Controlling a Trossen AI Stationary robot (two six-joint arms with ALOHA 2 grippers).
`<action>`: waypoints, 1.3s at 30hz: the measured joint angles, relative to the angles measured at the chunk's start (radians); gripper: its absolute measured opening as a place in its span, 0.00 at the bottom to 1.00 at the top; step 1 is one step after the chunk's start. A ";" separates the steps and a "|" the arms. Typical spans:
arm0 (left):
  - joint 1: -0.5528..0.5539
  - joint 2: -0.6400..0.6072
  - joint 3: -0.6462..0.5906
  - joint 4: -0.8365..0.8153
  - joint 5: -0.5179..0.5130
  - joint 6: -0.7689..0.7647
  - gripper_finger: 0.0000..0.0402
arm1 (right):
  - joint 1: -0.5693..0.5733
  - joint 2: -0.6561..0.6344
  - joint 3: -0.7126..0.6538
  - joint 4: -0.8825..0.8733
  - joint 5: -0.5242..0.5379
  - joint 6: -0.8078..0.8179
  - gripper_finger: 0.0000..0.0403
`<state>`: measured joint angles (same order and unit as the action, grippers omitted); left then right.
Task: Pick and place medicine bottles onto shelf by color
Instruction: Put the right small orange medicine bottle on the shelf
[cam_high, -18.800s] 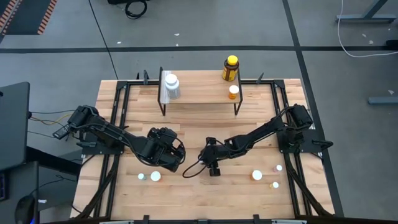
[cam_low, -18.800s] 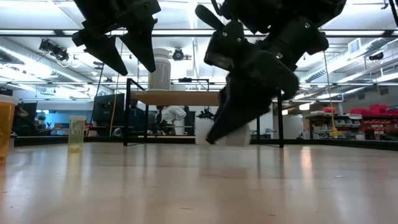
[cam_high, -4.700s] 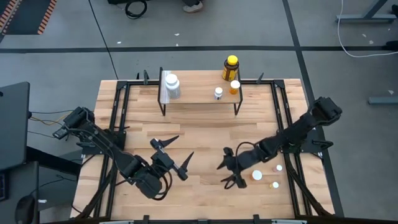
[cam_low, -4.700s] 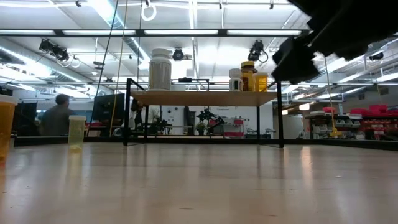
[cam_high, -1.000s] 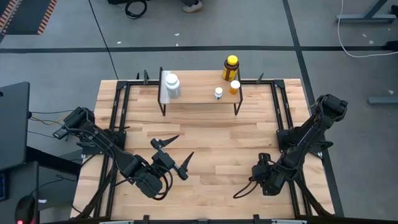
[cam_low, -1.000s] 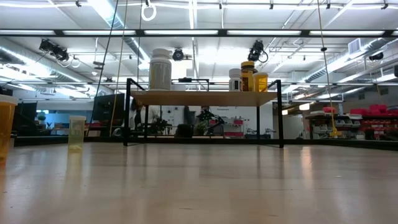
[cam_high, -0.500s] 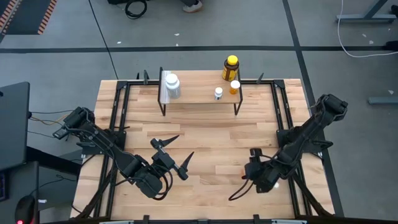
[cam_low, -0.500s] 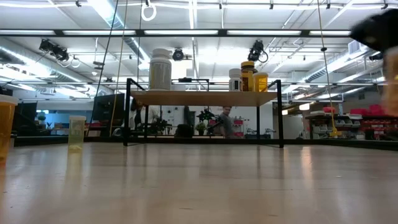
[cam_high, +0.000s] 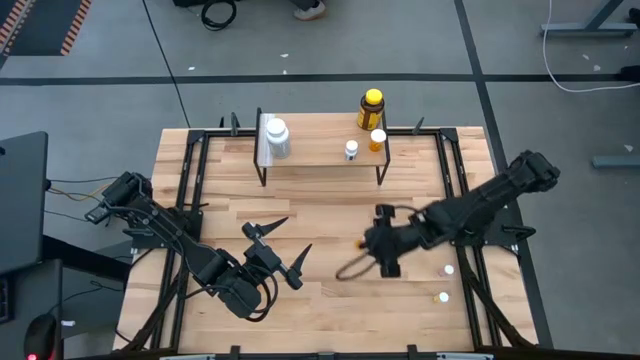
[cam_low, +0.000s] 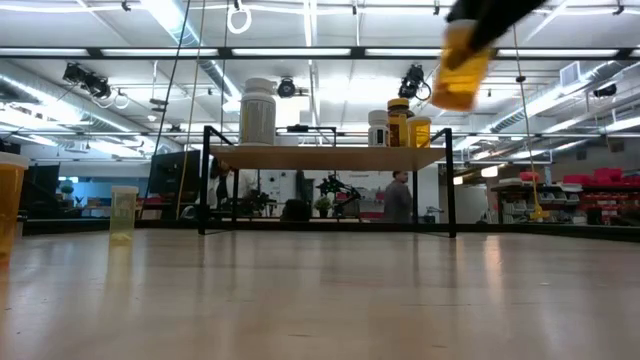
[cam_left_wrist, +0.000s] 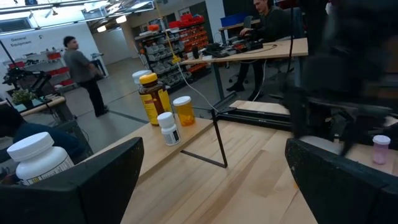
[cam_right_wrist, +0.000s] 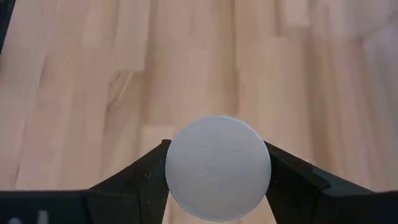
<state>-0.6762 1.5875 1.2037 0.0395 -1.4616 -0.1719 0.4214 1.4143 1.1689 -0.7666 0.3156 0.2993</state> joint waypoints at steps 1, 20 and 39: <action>0.000 0.000 0.000 0.000 0.000 0.000 1.00 | -0.027 0.000 0.018 -0.001 -0.003 -0.022 0.57; 0.000 0.000 0.000 -0.007 0.000 0.012 1.00 | -0.436 0.050 0.359 0.003 -0.060 -0.270 0.57; 0.000 0.000 0.000 -0.011 -0.001 0.011 1.00 | -0.698 0.441 0.851 -0.299 -0.187 -0.330 0.57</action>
<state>-0.6765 1.5879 1.2034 0.0282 -1.4623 -0.1608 -0.2767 1.8550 2.0203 -1.0651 0.1288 -0.0305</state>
